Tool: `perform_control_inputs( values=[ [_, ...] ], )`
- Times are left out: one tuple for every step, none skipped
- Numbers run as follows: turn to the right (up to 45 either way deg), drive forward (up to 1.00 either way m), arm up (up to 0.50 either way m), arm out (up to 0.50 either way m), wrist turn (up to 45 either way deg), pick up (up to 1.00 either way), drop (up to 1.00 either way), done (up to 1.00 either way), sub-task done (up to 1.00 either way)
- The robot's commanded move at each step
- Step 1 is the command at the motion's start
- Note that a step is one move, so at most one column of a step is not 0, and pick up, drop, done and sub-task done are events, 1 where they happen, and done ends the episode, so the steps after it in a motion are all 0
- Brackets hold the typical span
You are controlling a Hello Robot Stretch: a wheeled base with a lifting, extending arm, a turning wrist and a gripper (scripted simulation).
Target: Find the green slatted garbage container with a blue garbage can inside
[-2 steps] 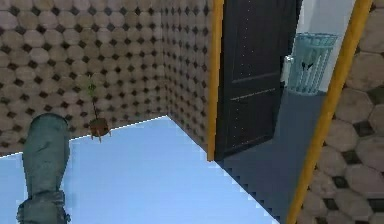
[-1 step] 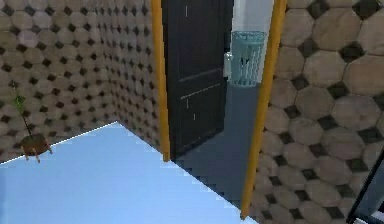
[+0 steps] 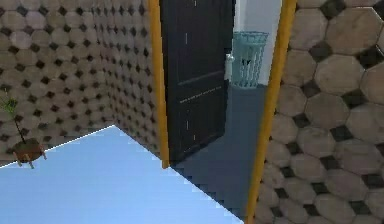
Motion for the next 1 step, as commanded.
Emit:
perform_control_inputs(
  values=[
    [0.0, 1.0, 0.0, 0.0, 0.0, 0.0, 0.0, 0.0, 0.0]
  ],
)
